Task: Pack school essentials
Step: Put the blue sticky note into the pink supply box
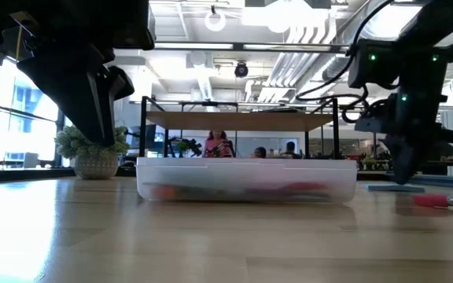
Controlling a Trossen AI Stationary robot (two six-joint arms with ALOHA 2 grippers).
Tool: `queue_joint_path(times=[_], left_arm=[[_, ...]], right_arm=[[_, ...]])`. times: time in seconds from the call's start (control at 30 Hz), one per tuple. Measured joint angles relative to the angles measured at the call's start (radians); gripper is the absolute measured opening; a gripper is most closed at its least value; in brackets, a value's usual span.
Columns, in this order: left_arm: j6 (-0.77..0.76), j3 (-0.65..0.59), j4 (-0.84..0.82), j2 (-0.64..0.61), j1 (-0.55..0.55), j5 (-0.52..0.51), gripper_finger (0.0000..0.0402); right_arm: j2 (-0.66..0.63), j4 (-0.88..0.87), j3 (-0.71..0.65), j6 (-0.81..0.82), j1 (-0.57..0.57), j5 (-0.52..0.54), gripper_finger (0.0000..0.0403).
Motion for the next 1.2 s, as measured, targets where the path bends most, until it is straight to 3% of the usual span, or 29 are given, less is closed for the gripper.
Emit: queue_joint_path(times=[0.23,0.73,1.2], left_arm=[[0.0,0.0,0.0,0.0,0.0,0.0,0.0106],[0.001,0.0,0.0,0.0,0.0,0.001,0.0106],[0.003,0.0,0.0,0.0,0.0,-0.004,0.0106]], right_arm=[[0.0,0.0,0.0,0.067,0.107,-0.062,0.0],[0.0,0.028,0.0,0.176,0.286,-0.054,0.0],[-0.001,0.009,0.033,0.064,0.313,0.012,0.0]])
